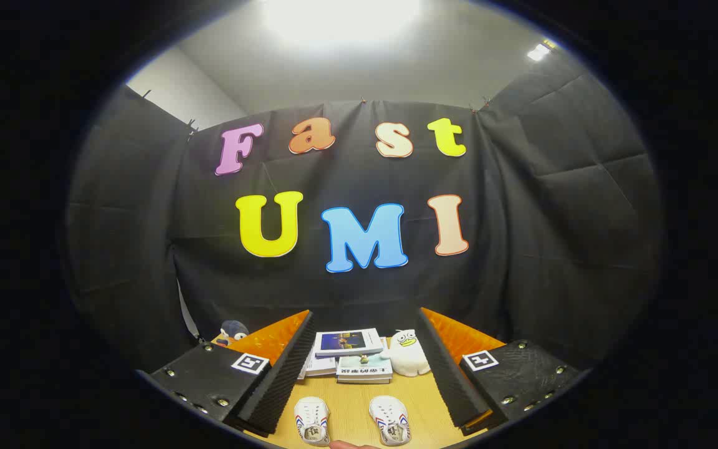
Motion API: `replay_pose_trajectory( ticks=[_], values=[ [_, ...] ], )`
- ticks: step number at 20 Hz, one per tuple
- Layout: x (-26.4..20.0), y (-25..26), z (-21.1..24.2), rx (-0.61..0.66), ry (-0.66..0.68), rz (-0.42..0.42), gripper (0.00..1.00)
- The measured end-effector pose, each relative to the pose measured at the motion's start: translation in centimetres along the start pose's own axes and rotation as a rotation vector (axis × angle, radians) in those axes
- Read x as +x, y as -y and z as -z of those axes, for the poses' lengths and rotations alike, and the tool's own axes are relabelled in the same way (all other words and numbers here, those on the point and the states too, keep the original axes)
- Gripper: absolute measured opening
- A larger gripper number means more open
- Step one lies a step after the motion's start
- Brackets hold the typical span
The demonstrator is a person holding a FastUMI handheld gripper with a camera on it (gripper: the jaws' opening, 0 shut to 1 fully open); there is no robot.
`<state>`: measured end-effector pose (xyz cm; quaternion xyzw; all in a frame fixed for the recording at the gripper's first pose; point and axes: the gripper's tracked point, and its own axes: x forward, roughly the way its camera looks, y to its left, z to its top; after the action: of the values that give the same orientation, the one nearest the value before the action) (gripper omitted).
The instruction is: Open the storage box then place both shoes into the box .Put the left shoe in first, then the right shoe, with the right side of both shoes facing outward in a uniform manner.
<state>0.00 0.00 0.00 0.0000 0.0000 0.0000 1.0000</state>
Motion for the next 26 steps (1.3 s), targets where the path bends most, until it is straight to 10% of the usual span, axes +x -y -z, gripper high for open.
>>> replay_pose_trajectory(
  ticks=[26],
  values=[
    [5.2, -3.8, 4.9, 0.067, -0.110, -0.222, 0.97]
  ],
)
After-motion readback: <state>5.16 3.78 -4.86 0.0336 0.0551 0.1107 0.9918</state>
